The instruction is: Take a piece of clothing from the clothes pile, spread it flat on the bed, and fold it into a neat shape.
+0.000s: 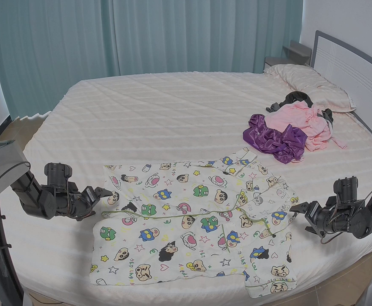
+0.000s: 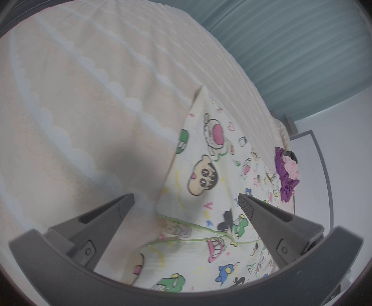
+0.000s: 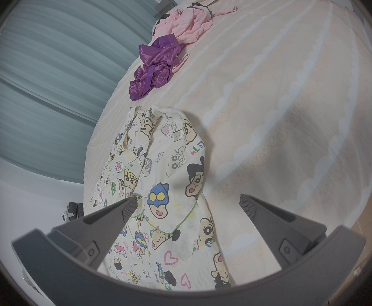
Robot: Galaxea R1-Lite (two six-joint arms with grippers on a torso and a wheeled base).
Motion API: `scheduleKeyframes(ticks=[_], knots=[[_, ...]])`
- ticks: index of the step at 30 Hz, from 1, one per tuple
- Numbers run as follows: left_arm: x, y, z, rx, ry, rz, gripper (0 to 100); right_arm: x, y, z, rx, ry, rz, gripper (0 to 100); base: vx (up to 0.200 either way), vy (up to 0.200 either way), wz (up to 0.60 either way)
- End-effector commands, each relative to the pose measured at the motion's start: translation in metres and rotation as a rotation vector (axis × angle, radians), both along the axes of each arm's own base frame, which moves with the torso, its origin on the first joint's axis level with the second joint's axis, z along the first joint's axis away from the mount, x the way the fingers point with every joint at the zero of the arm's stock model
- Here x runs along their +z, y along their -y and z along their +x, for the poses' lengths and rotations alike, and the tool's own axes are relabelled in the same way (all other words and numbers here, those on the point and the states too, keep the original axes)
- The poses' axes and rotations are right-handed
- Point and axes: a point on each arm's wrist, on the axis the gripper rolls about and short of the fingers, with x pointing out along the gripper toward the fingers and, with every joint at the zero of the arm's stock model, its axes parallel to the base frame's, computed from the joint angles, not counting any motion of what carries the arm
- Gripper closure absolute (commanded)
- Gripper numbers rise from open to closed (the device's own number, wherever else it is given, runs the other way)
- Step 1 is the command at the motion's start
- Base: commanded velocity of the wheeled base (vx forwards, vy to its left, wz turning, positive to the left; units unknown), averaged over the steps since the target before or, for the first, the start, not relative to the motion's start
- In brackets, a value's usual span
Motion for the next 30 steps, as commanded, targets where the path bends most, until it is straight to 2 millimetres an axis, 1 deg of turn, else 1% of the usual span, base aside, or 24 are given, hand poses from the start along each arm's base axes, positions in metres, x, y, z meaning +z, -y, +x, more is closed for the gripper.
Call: scheduleKeyframes(ticks=[1, 3, 7, 15, 24, 25, 30], knots=[[0.008, 0.009, -0.001, -0.028, 0.045, -0.001, 0, 0.0, -0.001, 0.0, 0.004, -0.002, 0.0, 0, 0.0, 0.0, 0.0], [0.008, 0.011, 0.001, -0.031, 0.051, 0.0, 0, 0.0, -0.001, 0.0, 0.004, -0.002, 0.0, 0, 0.0, 0.0, 0.0], [-0.003, 0.014, 0.006, -0.039, 0.036, 0.009, 0, 0.0, -0.001, -0.001, 0.005, -0.002, 0.0, 0, 0.0, 0.0, 0.0], [-0.008, 0.013, 0.003, -0.037, 0.015, 0.007, 0, 0.0, -0.001, -0.001, 0.005, -0.002, 0.0, 0, 0.0, 0.0, 0.0], [-0.012, 0.014, 0.005, -0.039, 0.007, 0.01, 0, 0.0, -0.001, -0.001, 0.005, -0.002, 0.0, 0, 0.0, 0.0, 0.0], [-0.012, 0.014, 0.005, -0.038, 0.007, 0.011, 100, 0.0, -0.002, -0.001, 0.007, -0.002, 0.0, 0, 0.0, 0.0, 0.0], [-0.011, 0.014, 0.004, -0.034, 0.006, 0.011, 100, 0.001, -0.001, -0.002, 0.005, 0.002, 0.0, 0, 0.0, 0.0, 0.0]])
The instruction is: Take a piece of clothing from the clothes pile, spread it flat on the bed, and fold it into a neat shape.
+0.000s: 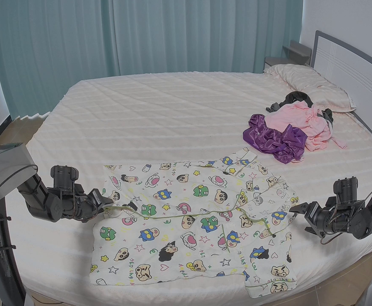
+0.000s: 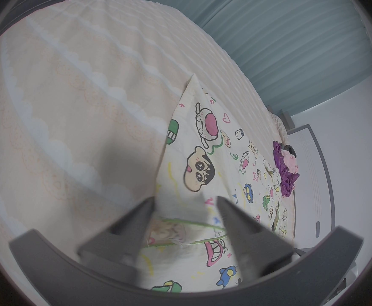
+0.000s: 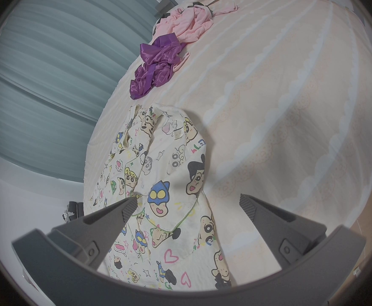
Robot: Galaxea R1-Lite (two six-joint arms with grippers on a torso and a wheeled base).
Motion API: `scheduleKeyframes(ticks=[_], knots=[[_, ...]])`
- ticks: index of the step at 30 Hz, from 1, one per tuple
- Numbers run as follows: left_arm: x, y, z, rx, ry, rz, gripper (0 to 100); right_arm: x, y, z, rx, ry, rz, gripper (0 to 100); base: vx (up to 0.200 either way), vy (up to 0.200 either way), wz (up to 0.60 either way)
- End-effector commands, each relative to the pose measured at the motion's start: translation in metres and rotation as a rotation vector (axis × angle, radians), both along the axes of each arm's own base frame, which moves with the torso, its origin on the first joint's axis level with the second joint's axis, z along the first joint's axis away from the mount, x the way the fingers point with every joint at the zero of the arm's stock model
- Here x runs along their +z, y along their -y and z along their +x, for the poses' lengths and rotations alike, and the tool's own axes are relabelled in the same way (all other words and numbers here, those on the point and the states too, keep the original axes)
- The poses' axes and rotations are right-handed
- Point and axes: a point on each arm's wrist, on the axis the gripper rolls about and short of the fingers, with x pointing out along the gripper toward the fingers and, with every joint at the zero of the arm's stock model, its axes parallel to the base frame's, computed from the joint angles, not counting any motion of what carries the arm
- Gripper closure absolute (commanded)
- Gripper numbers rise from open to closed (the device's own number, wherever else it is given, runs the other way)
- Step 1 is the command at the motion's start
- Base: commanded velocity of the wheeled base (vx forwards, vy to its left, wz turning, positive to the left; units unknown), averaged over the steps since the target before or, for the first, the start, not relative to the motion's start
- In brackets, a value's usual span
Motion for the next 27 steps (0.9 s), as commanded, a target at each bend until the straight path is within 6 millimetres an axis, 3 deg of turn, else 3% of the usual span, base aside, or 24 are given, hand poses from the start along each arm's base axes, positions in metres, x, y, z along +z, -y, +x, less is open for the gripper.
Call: scheduleKeyframes(ticks=[1, 15, 27], knots=[[-0.001, 0.0, -0.001, 0.007, -0.011, -0.003, 100, 0.001, 0.0, 0.0, 0.001, 0.004, 0.0, 0, 0.0, 0.0, 0.0], [0.014, -0.004, -0.014, 0.073, 0.01, 0.066, 100, 0.002, 0.0, -0.001, 0.001, 0.005, 0.0, 0, 0.0, 0.0, 0.0], [0.003, 0.011, -0.033, 0.104, -0.058, 0.17, 100, 0.002, -0.001, -0.001, 0.005, 0.004, -0.001, 0, 0.0, 0.0, 0.0]])
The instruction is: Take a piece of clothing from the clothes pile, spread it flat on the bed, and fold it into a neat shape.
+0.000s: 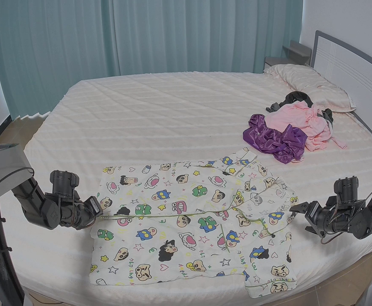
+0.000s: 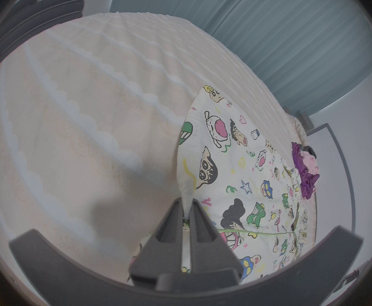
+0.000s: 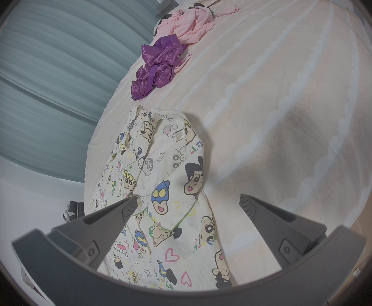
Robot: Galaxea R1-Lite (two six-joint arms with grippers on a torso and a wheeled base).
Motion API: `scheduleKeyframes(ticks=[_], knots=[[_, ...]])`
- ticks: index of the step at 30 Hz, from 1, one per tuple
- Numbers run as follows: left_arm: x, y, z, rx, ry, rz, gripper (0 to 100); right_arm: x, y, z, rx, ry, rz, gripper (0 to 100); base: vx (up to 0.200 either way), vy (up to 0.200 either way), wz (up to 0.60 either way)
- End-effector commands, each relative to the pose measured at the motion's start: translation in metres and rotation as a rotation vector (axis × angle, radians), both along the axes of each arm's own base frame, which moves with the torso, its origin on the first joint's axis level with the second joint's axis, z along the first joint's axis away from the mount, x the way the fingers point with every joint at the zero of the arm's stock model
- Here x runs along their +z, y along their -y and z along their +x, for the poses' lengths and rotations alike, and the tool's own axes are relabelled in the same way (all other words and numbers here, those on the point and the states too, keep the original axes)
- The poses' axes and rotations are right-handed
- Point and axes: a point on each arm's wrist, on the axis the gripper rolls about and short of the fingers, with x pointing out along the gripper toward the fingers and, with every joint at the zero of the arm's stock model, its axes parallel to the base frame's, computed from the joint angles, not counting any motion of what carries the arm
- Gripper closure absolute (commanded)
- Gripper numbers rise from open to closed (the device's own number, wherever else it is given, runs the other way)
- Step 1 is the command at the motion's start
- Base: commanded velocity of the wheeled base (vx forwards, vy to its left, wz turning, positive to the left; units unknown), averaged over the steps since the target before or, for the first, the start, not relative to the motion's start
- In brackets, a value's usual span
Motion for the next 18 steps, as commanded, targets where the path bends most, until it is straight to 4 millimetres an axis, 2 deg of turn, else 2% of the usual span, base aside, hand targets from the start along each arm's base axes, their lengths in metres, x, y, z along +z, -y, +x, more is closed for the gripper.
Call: scheduleKeyframes(ticks=[1, 9, 10, 17, 18], knots=[[-0.002, 0.006, -0.005, 0.006, -0.012, 0.024, 100, 0.0, -0.002, -0.001, 0.007, -0.001, 0.0, 0, 0.0, 0.0, 0.0], [0.0, 0.006, -0.002, 0.011, -0.004, 0.027, 100, 0.0, -0.004, 0.0, 0.014, 0.002, 0.001, 0, 0.0, 0.0, 0.0], [-0.001, 0.006, -0.003, 0.011, -0.007, 0.027, 0, 0.0, -0.004, 0.0, 0.014, 0.002, 0.001, 0, 0.0, 0.0, 0.0], [0.003, 0.005, -0.005, 0.016, -0.003, 0.016, 0, 0.021, -0.006, 0.003, 0.015, 0.084, 0.021, 0, 0.0, 0.0, 0.0], [0.007, 0.003, -0.005, 0.037, 0.004, -0.002, 0, 0.029, -0.009, 0.008, 0.017, 0.12, 0.029, 0, 0.0, 0.0, 0.0]])
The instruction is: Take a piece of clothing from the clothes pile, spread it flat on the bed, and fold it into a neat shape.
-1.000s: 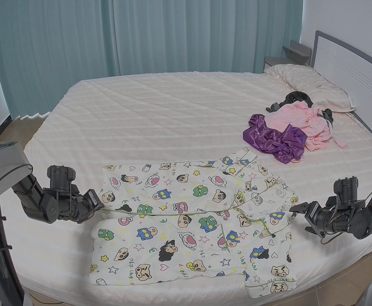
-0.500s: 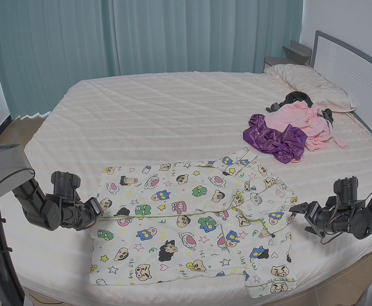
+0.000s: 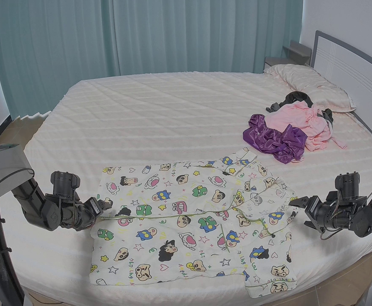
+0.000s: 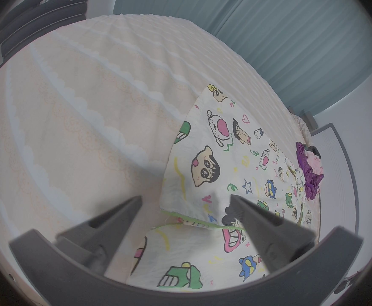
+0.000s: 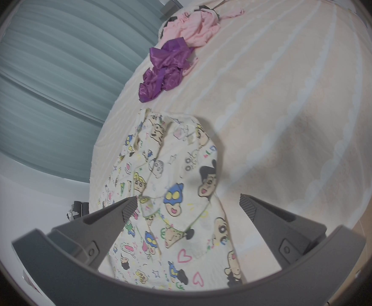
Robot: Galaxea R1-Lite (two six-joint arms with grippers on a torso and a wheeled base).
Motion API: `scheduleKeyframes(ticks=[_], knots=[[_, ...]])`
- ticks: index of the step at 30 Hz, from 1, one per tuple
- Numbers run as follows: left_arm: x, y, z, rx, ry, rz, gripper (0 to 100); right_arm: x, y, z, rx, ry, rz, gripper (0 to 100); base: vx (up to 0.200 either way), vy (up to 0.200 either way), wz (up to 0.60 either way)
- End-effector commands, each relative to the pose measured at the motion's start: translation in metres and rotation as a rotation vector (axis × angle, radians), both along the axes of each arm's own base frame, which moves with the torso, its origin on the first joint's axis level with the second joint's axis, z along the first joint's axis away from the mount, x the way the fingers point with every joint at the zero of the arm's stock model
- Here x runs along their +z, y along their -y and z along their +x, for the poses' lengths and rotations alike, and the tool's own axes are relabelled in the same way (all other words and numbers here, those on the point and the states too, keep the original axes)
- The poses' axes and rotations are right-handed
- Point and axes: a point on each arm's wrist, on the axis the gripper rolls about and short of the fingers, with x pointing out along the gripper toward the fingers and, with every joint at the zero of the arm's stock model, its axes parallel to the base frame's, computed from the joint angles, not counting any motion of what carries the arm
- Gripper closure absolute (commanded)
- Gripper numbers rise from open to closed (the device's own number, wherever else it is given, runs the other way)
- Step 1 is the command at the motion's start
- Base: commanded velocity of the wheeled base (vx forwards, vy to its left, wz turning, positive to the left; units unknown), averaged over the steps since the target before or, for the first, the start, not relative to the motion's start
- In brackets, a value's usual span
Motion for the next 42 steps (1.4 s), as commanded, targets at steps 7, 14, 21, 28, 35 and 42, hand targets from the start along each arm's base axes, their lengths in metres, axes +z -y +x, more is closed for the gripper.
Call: scheduleKeyframes(ticks=[7, 14, 21, 28, 35, 42], knots=[[0.026, -0.006, -0.002, 0.111, 0.056, -0.112, 0, 0.036, -0.027, 0.039, 0.05, 0.158, 0.047, 0, 0.0, 0.0, 0.0], [0.035, -0.007, -0.007, 0.144, 0.072, -0.145, 0, 0.032, -0.049, 0.04, 0.116, 0.128, 0.054, 0, 0.0, 0.0, 0.0], [0.035, -0.007, -0.01, 0.108, 0.055, -0.218, 0, 0.032, -0.05, 0.042, 0.109, 0.128, 0.063, 0, 0.114, 0.0, 0.0], [0.033, -0.007, -0.004, 0.101, 0.093, -0.228, 0, 0.037, -0.055, 0.063, 0.089, 0.162, 0.101, 0, 0.143, 0.0, 0.0], [0.023, -0.007, 0.0, 0.092, 0.088, -0.239, 0, 0.028, -0.064, 0.092, 0.086, 0.174, 0.124, 0, 0.0, 0.0, 0.0], [0.02, -0.006, -0.005, 0.083, 0.064, -0.27, 0, 0.01, -0.085, 0.135, 0.046, 0.128, 0.21, 0, 0.0, 0.0, 0.0]])
